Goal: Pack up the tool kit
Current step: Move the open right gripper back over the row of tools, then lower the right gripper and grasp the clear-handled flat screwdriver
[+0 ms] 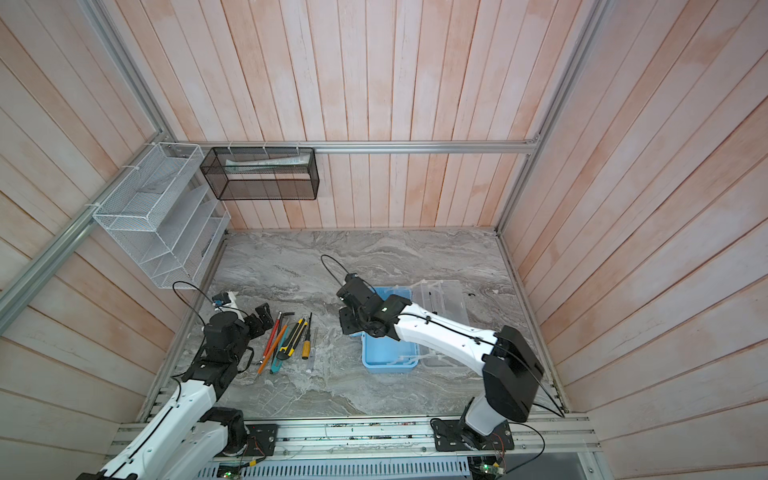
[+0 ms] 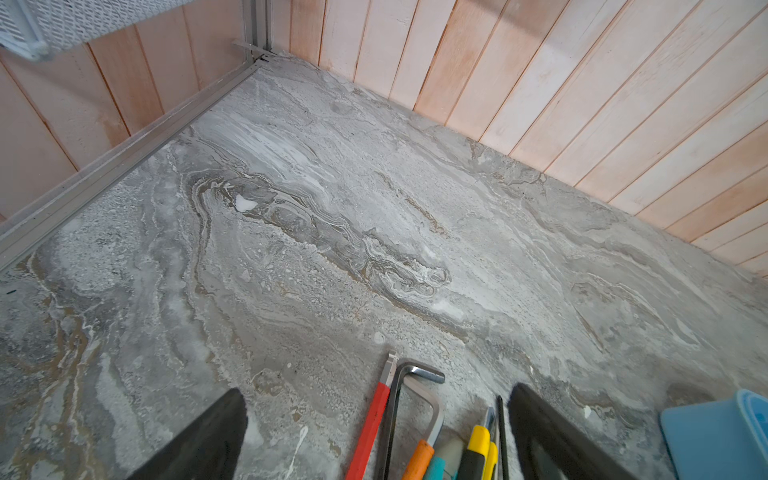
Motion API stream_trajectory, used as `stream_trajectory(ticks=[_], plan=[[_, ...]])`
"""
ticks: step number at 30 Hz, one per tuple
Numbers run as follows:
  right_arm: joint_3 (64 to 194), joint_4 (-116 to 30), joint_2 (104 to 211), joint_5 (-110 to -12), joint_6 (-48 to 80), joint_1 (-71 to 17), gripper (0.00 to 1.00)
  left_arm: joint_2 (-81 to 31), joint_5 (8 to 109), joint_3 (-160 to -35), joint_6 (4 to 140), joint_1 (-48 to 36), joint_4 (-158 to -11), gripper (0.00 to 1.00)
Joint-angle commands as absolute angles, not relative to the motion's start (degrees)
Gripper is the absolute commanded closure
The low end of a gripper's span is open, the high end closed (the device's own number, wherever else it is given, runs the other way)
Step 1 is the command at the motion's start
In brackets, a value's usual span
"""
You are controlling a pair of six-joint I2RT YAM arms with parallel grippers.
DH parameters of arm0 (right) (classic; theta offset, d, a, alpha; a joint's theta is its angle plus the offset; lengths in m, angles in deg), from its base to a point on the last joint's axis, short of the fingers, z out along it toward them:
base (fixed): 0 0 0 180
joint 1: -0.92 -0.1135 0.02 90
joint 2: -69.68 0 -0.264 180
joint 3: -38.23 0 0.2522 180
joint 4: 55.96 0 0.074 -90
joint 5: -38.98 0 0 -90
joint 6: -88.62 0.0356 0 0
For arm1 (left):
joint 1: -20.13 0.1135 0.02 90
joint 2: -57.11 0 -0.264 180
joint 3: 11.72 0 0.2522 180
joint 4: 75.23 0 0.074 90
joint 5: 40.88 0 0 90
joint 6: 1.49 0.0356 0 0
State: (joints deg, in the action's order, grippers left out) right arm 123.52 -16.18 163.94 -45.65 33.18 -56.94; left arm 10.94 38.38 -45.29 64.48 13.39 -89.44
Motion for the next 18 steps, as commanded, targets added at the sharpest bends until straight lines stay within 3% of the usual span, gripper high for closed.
stream_trajectory(ticks=[1, 11, 18], plan=[[126.66, -19.12, 168.35, -46.63, 35.76, -60.24, 0.62, 11.13, 37.04, -45.06, 63.81, 13.77, -89.65, 0.00], [137.49, -16.37, 184.27, -48.94, 38.44, -64.79, 0.61, 11.24, 36.91, -44.96, 63.27, 14.36, -89.94, 0.00], [142.09, -10.47, 189.14, -48.78, 38.21, -65.08, 0.64, 11.50, 37.24, -44.99, 63.35, 14.49, -89.85, 0.00]])
